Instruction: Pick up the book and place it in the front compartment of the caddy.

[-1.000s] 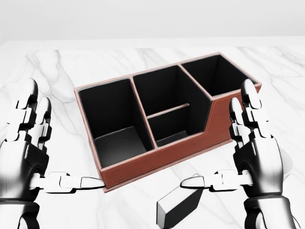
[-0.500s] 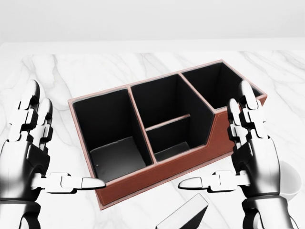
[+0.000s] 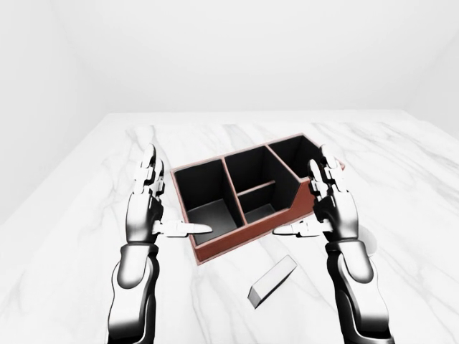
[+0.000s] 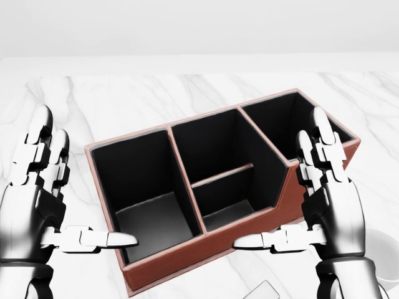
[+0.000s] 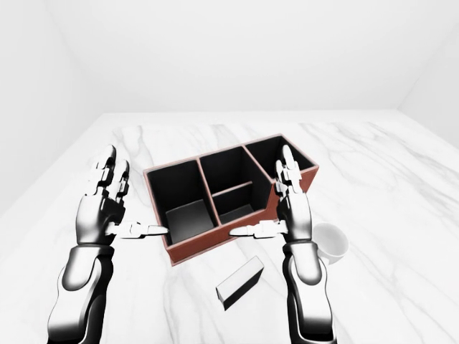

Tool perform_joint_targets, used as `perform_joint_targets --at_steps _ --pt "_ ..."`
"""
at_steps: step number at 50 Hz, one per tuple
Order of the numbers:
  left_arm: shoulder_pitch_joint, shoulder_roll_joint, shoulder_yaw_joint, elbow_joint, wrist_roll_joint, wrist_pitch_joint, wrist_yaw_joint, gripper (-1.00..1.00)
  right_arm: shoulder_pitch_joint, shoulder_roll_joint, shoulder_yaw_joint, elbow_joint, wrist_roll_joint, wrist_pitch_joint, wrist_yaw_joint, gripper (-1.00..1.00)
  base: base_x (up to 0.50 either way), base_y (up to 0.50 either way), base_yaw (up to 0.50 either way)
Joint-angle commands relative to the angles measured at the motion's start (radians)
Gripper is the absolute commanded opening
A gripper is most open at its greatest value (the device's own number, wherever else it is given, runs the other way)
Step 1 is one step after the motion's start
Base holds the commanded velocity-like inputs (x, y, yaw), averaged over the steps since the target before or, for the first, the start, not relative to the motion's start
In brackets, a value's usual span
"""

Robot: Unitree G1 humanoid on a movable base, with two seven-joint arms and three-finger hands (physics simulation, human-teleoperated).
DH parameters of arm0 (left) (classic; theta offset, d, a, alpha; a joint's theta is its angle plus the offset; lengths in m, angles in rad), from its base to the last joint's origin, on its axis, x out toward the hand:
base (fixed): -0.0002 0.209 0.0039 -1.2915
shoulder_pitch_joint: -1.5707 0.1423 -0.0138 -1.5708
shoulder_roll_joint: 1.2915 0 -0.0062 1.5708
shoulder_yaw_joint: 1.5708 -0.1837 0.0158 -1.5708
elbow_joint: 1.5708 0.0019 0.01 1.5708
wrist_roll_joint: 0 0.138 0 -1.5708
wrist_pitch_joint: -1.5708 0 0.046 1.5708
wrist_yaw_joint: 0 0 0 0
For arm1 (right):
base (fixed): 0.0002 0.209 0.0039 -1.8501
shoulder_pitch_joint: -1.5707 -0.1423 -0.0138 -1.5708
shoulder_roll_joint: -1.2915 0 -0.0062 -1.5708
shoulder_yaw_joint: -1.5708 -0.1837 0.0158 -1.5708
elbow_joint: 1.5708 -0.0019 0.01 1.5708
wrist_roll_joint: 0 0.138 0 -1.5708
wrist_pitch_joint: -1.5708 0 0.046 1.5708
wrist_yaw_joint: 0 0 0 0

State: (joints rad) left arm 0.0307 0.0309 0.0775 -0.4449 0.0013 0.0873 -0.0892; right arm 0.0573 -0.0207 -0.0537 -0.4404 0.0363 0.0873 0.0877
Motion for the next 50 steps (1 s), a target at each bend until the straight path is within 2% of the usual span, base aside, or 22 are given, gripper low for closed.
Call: perform_joint_targets --at_steps 1,21,30,39,50 --pt "0.002 0.000 -0.001 0.005 0.001 0.000 0.000 1.00 -0.004 -0.001 -0.001 -0.006 -0.011 0.000 -0.004 1.00 0.00 0.00 0.00" --pt "-0.002 0.002 0.004 -0.006 -0.003 0.000 0.000 1.00 -0.022 -0.013 0.009 -0.005 -0.076 0.000 0.016 1.00 0.00 0.00 0.00" --pt "-0.004 0.002 0.006 -0.001 -0.002 0.000 0.001 1.00 -0.028 -0.026 0.008 -0.039 -0.138 0.000 0.062 1.00 0.00 0.00 0.00" --pt "-0.006 0.002 0.006 0.010 -0.002 0.000 0.001 1.00 -0.058 -0.038 -0.022 -0.070 -0.142 0.000 0.110 1.00 0.00 0.00 0.00" --pt "-0.004 0.002 0.003 0.016 0.001 0.000 0.001 1.00 -0.057 -0.045 0.009 -0.117 -0.243 0.000 0.176 1.00 0.00 0.00 0.00"
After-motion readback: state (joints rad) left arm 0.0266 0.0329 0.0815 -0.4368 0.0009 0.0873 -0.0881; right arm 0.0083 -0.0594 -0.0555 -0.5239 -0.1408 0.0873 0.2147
